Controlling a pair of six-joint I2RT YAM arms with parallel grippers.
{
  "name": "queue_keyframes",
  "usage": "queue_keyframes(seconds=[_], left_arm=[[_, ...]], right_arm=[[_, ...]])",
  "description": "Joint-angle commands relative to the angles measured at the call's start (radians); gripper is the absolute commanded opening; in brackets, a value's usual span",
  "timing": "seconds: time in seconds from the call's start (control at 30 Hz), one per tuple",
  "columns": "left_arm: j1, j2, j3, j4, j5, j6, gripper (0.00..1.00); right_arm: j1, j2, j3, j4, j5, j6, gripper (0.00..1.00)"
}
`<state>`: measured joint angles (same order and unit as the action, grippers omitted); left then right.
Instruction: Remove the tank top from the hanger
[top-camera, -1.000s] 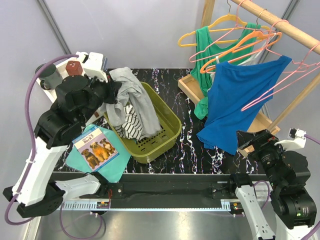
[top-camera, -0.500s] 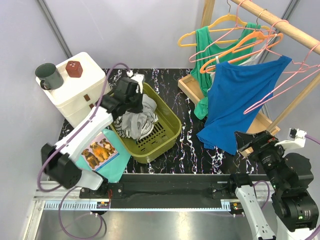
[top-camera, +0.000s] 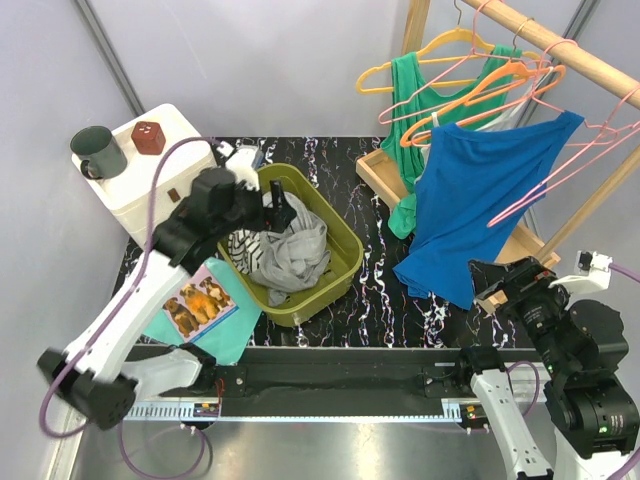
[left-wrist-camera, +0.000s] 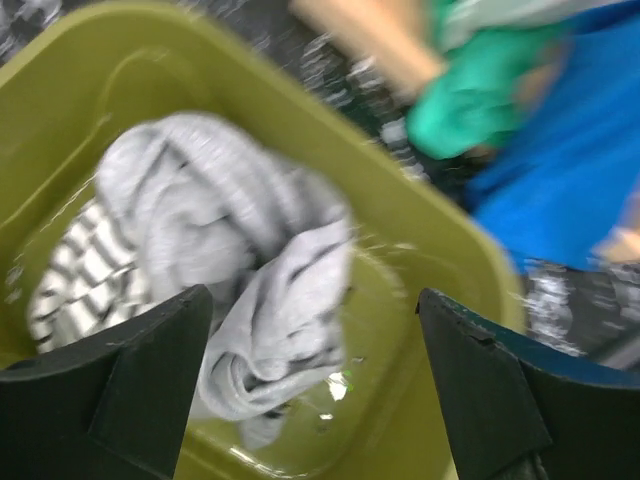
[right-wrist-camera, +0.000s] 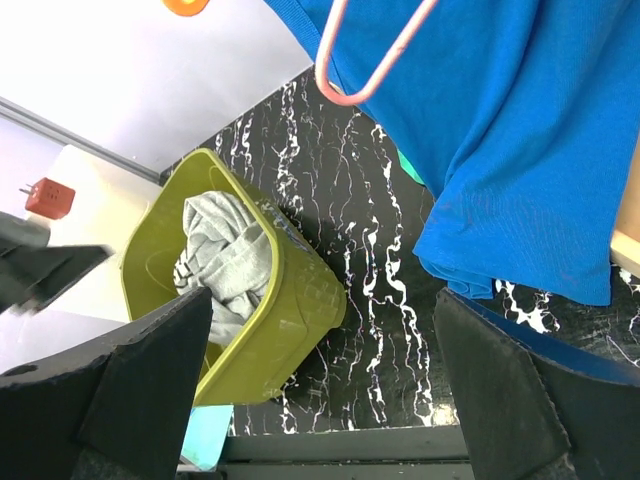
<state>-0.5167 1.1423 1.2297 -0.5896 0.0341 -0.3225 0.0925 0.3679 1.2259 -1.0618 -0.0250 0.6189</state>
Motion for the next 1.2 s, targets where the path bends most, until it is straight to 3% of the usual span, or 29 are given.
queue_keyframes(seconds=[0.0,0.1,0.27,0.47,0.77,1.17], left_arm=[[0.001,-0.159,-0.122,0.141,0.325,-0.064,0.88],[-0.005,-0.259,-0.271,0.33,0.519,-0.169,0.87],[-0.124,-0.331,-0.42,0.447,0.629,-0.273,0.86],[-0.383,-0.346,-0.444,0.476,0.479,-0.28,0.86],[-0.627,-0.297,-0.484,0.544,0.339,-0.3,0.85],[-0.671,-0.378,-0.524,0.442,0.259,-0.288,0.84]], right_arm=[[-0.002,0.048,0.043,0.026,-0.03,-0.041,1.0],[-0.002,0.084,0.066,0.037,-0.039,-0.048,1.0],[-0.004,0.169,0.159,0.083,-0.09,-0.048,0.99],[0.0,0.298,0.332,0.138,-0.101,-0.059,0.98],[-0.002,0.56,0.556,0.206,0.043,-0.077,0.94],[-0.002,0.819,0.584,0.407,0.177,-0.016,0.77]])
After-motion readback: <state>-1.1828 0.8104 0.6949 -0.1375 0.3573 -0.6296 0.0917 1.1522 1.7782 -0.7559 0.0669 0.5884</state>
